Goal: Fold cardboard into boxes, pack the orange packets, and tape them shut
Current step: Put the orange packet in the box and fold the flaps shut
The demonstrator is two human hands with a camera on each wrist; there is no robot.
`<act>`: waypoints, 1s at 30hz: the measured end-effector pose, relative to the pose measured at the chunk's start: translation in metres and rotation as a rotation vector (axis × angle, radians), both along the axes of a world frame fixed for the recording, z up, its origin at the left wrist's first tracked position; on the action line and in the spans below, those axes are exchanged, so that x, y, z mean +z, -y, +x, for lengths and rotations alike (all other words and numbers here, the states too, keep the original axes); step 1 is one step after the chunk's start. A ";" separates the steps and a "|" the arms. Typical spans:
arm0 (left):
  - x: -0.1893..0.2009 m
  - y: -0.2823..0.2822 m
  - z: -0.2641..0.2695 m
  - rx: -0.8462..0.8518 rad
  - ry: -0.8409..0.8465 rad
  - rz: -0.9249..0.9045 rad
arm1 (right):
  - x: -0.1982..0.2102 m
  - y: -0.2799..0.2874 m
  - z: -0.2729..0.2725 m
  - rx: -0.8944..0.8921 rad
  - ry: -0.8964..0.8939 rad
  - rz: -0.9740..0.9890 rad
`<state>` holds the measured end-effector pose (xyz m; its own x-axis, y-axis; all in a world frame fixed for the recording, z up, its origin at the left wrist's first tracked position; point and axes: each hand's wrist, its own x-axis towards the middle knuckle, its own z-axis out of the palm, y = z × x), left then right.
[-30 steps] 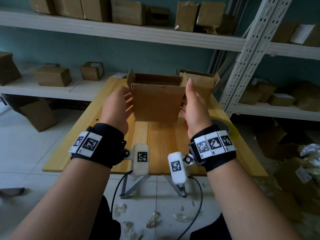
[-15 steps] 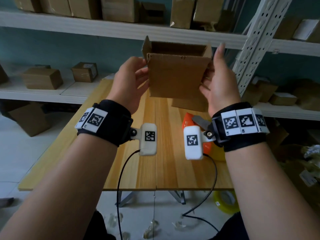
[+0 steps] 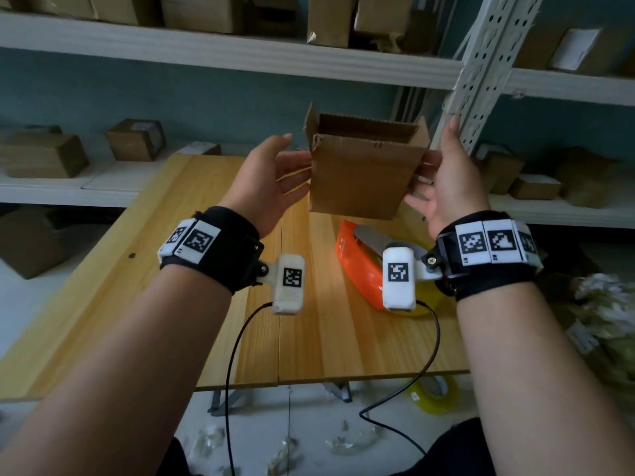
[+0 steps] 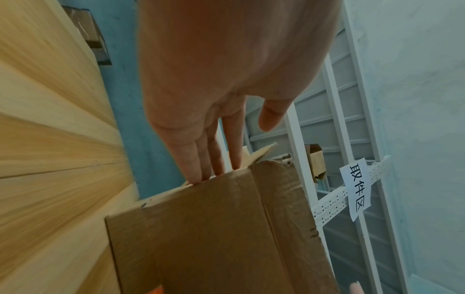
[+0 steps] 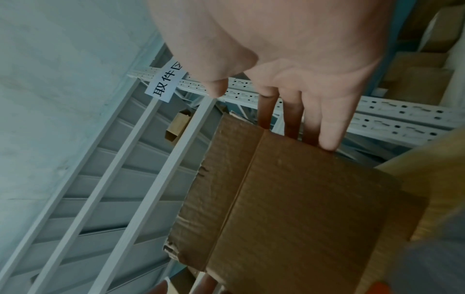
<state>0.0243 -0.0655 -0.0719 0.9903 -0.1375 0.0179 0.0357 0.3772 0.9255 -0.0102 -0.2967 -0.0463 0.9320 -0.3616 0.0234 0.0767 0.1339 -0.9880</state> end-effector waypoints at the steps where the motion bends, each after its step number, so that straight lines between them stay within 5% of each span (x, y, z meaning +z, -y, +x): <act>1: -0.002 0.002 0.000 0.006 -0.010 0.004 | -0.004 0.002 0.003 0.002 -0.015 0.005; 17: -0.031 0.018 0.002 0.022 -0.101 0.135 | -0.050 0.020 0.040 0.044 -0.167 0.011; 22: -0.036 0.011 0.002 -0.025 -0.069 0.286 | -0.054 0.023 0.040 0.093 -0.212 -0.037; 30: -0.023 0.001 -0.005 0.019 -0.103 0.261 | -0.046 0.020 0.031 0.016 -0.180 -0.041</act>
<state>0.0189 -0.0669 -0.0953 0.9875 -0.1060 -0.1165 0.1297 0.1284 0.9832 0.0205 -0.3170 -0.0924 0.9283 -0.3486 -0.1297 -0.1034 0.0932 -0.9903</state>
